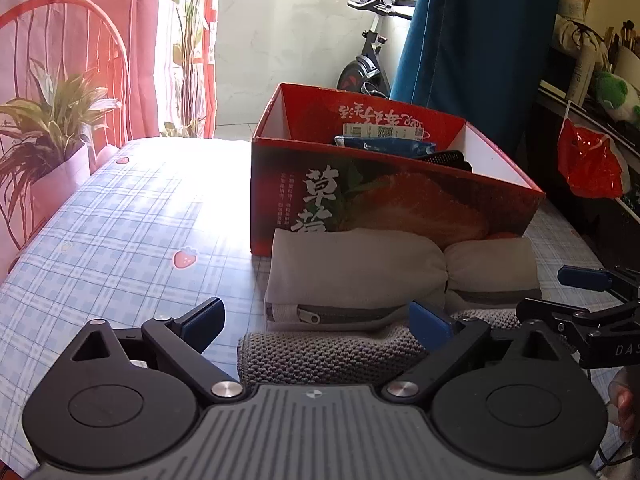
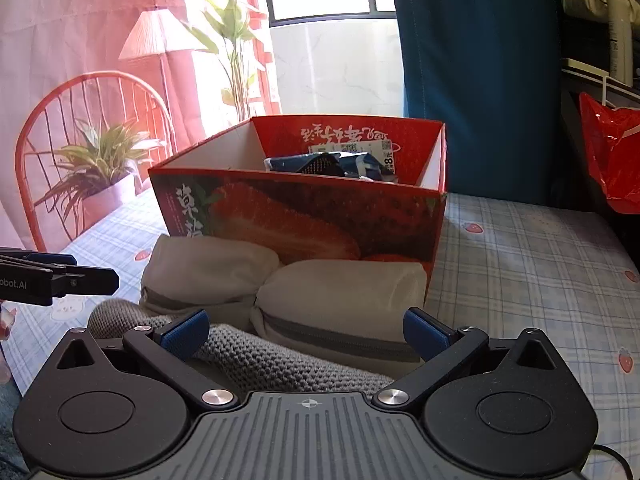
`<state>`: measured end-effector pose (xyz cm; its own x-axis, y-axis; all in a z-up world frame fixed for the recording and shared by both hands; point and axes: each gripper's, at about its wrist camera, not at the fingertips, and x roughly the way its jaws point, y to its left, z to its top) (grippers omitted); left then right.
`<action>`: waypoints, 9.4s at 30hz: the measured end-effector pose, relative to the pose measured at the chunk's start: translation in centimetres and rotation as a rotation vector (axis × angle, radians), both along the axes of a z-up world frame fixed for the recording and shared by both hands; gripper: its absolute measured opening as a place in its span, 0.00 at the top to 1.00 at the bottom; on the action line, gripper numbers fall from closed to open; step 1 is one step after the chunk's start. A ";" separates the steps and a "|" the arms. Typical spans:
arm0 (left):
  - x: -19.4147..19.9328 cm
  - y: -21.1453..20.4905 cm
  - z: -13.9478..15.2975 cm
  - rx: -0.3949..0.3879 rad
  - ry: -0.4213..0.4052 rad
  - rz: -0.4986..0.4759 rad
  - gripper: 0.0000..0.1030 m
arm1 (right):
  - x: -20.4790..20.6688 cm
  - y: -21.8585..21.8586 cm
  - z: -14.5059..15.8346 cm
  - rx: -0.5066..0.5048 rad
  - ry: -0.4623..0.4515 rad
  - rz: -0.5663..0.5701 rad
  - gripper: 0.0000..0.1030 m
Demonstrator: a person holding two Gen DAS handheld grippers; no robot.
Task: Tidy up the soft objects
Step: 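Lower both tools onto the grey knit cloth in the pile, then close the left tool on the grey knit cloth while the right tool grasps it too, then lift the grey cloth with both tools and carry it into the red box, then open both tools to drop the grey cloth and withdraw, then lower both tools onto the beige zippered cloth pouch and close them on it, then lift the beige pouch with both tools and carry it over the red box, then lower the pouch into the red box and open both tools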
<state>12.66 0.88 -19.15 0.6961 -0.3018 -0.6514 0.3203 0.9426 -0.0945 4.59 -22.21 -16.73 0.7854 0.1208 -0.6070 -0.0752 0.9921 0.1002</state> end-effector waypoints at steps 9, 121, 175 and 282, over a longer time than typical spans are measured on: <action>-0.7 0.9 -1.5 -0.039 0.078 -0.016 0.19 | -1.1 -0.6 -0.6 -0.001 0.011 -0.005 0.00; 22.2 -7.5 2.5 -0.014 0.129 -0.062 0.84 | 22.6 -4.9 2.1 -0.036 0.194 -0.245 0.79; 8.9 -2.0 -3.8 -0.131 0.165 -0.027 0.08 | 5.1 -2.3 -2.1 0.031 0.103 -0.123 0.16; 20.4 -8.9 0.3 0.168 0.199 -0.153 0.78 | 23.8 -2.9 0.9 0.113 0.426 -0.013 0.64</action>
